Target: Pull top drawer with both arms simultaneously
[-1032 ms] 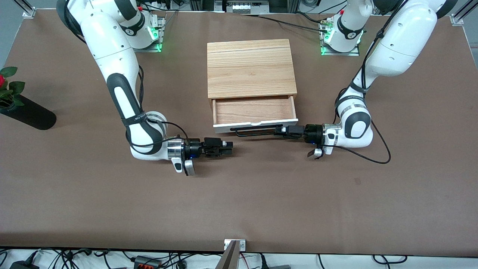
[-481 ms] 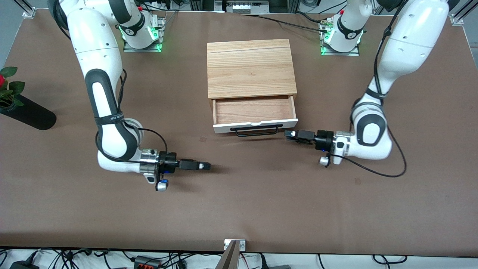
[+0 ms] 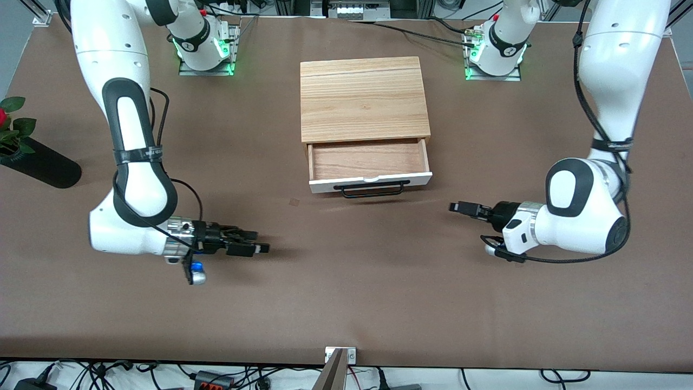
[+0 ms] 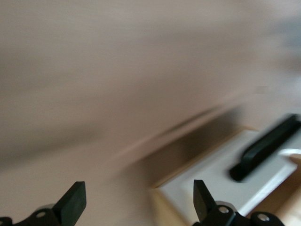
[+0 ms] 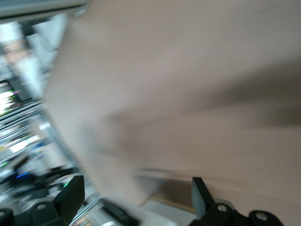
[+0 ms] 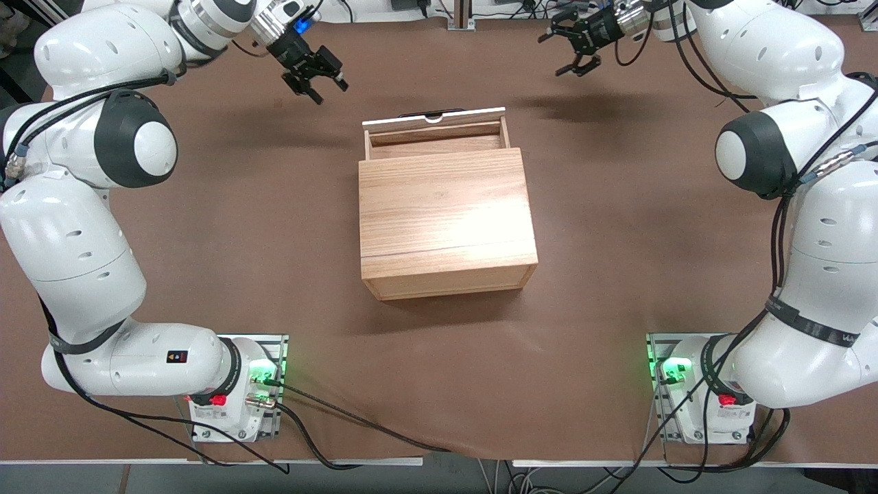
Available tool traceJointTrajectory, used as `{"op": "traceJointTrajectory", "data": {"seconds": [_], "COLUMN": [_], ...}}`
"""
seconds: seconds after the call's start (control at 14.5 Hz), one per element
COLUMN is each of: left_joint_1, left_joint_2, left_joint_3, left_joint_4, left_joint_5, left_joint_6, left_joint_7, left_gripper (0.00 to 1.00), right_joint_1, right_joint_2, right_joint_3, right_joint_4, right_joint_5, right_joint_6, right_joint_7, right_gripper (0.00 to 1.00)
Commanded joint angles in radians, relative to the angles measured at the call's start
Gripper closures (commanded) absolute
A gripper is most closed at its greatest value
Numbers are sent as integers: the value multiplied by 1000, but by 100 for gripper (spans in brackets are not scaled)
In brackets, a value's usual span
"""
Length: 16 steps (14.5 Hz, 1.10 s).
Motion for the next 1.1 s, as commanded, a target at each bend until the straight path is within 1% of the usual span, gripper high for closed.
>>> {"op": "traceJointTrajectory", "data": {"seconds": [0.0, 0.07, 0.14, 0.21, 0.28, 0.34, 0.48, 0.55, 0.69, 0.83, 0.89, 0.96, 1.03], "left_joint_1": [-17, -14, -8, -7, -13, -11, -5, -4, 1, 5, -7, -7, -5], "left_joint_2": [-63, -87, -118, -150, -176, -222, -296, -334, -406, -477, -511, -573, -635], "left_joint_3": [5, 4, 4, 7, 5, 4, 5, 7, 27, 51, 99, 116, 125], "left_joint_4": [12, 12, 10, 12, 13, 21, 52, 64, 85, 32, -15, -99, -214], "left_joint_5": [255, 350, 407, 433, 450, 472, 483, 480, 472, 469, 461, 446, 435], "left_joint_6": [-69, -88, -95, -130, -172, -210, -282, -316, -326, -271, -220, -161, -60], "left_joint_7": [-106, -135, -151, -158, -168, -180, -175, -177, -188, -185, -172, -174, -174], "left_gripper": [0, 0, 0, 0, 0, 0, 0, 0, 0, 0, 0, 0, 0], "right_joint_1": [2, 0, 3, 11, 12, 6, 0, 6, 8, 8, 2, -2, -2], "right_joint_2": [-61, -69, -92, -112, -136, -168, -216, -242, -290, -299, -299, -299, -301], "right_joint_3": [-29, -46, -77, -112, -139, -144, -156, -181, -187, -192, -193, -201, -228], "right_joint_4": [-11, -8, -7, -8, -7, -8, -8, -8, -8, -8, -8, -7, -7], "right_joint_5": [-270, -338, -397, -463, -548, -620, -721, -758, -771, -774, -771, -768, -765], "right_joint_6": [-66, -80, -87, -87, -92, -107, -185, -214, -219, -218, -218, -218, -219], "right_joint_7": [125, 155, 156, 155, 149, 149, 150, 144, 149, 158, 161, 157, 147], "right_gripper": [0, 0, 0, 0, 0, 0, 0, 0, 0, 0, 0, 0, 0]}}
